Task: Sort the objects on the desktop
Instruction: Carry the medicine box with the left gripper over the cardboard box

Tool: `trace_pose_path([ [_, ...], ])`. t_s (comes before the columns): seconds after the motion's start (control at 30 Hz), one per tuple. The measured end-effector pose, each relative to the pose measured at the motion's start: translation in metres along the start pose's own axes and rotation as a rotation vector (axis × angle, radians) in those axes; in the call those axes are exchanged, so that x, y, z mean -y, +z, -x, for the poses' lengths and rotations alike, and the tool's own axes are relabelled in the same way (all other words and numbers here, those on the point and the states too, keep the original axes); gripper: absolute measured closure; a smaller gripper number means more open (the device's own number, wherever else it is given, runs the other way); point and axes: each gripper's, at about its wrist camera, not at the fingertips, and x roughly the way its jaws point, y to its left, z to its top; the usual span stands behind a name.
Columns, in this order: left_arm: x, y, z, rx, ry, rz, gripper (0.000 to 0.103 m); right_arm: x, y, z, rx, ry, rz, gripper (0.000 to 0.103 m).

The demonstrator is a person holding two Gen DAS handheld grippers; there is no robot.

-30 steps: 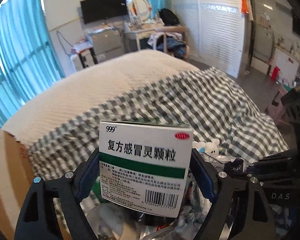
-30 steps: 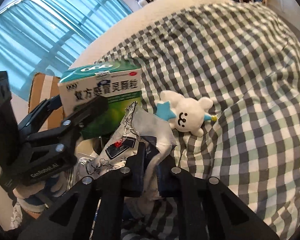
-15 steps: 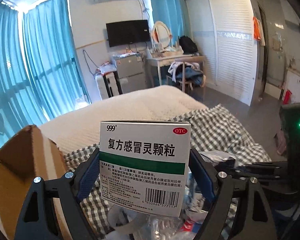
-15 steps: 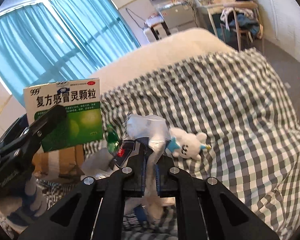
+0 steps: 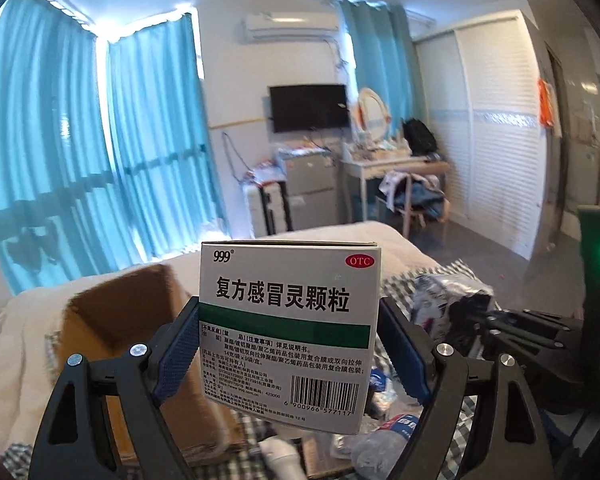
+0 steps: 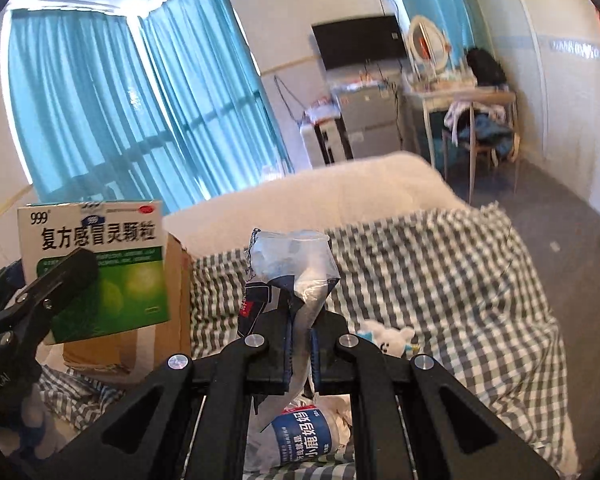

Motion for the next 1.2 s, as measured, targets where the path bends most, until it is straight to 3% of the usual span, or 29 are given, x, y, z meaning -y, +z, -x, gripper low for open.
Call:
trace_pose_path([
  [0.33, -0.046, 0.003, 0.035, 0.055, 0.06, 0.092, 0.017, -0.056, 0.012, 0.046, 0.148, 0.054, 0.034, 0.097],
  [0.77, -0.107, 0.001, 0.052, 0.08, 0.158, 0.112, 0.017, -0.146, 0.018, 0.049, 0.175, 0.118, 0.17, 0.097],
  [1.2, -0.171, -0.011, 0.05, 0.069, 0.277, 0.157, 0.017, -0.224, 0.025, 0.019, 0.159, 0.197, 0.291, 0.097],
])
